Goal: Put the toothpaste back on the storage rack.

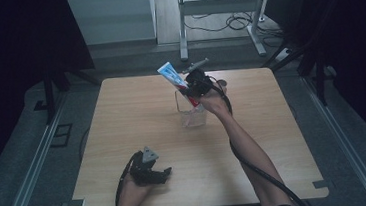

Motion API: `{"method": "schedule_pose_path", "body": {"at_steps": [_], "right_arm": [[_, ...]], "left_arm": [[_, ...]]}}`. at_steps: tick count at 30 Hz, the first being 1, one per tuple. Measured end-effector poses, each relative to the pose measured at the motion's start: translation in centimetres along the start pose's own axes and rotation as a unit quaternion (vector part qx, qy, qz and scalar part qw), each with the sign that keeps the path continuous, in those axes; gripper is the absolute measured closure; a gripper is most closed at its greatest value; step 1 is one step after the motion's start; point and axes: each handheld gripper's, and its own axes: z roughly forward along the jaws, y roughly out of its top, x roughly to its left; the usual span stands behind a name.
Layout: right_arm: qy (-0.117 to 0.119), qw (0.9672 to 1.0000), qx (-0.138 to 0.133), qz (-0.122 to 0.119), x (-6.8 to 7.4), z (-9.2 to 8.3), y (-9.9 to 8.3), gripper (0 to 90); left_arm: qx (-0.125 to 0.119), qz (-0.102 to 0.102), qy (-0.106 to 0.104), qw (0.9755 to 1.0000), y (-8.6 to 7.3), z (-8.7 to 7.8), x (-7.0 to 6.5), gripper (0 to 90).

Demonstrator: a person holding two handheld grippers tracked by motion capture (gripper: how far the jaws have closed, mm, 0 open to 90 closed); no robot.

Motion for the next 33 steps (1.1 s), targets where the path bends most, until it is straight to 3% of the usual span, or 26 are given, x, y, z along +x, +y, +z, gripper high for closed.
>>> {"method": "schedule_pose_path", "body": {"at_steps": [9, 21, 33], "right_arm": [[-0.003, 1.0000, 0.006, -0.003, -0.1, 0.7, -0.7, 72.4], [0.008, 0.9999, 0.009, -0.005, 0.3, 1.3, -1.5, 71.9], [0.024, 0.9996, 0.007, 0.009, 0.0, 1.4, -2.5, 71.1]], "left_arm": [[0.000, -0.002, 0.000, 1.0000, 0.0, 0.0, 0.0, 13.7], [0.000, 0.000, 0.000, 1.0000, 0.0, 0.0, 0.0, 13.6], [0.000, 0.000, 0.000, 1.0000, 0.0, 0.0, 0.0, 13.6]]}}
